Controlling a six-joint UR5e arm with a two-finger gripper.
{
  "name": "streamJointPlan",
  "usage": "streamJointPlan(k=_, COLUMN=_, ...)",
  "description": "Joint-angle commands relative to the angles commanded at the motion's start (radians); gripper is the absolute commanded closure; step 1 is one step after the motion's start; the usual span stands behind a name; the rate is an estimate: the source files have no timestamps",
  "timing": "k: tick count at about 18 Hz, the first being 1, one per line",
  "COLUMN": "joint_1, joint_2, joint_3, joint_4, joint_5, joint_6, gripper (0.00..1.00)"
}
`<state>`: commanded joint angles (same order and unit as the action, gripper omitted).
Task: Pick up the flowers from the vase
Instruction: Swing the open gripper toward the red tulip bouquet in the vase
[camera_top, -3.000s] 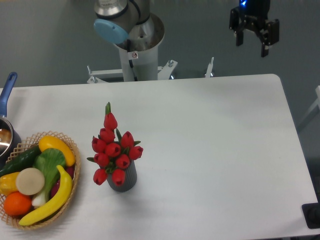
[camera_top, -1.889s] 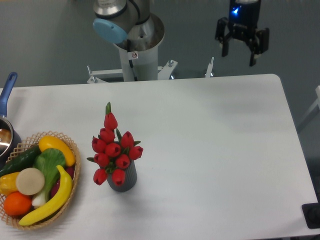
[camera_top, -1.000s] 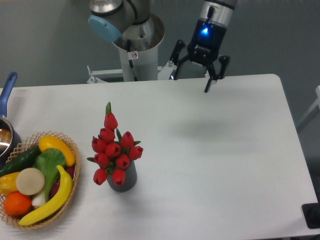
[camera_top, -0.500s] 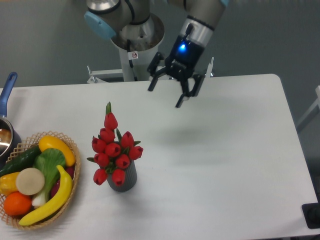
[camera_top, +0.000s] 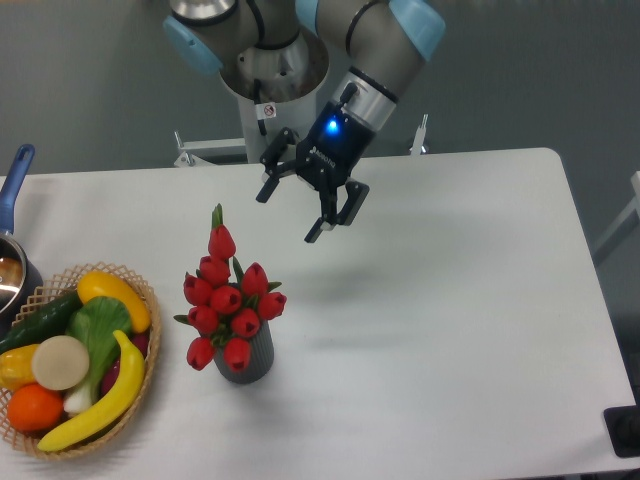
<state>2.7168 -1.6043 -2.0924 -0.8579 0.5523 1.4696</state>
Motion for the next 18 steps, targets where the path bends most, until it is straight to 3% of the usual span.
streamJointPlan(k=3, joint_1=-0.020, joint_2=-0.049, joint_3=0.017, joint_4=0.019, joint_5=-0.049, joint_6=-0.002, gripper=0.00)
streamJointPlan(k=10, joint_1=-0.038, joint_2=-0.091, joint_3=0.040, joint_4=0.017, joint_5=-0.072, joint_6=-0.011, gripper=0.00)
streamJointPlan(k=18, joint_1=-0.042, joint_2=-0.124, joint_3=0.084, joint_4=0.019, joint_5=-0.072, joint_6=-0.135, gripper=0.00)
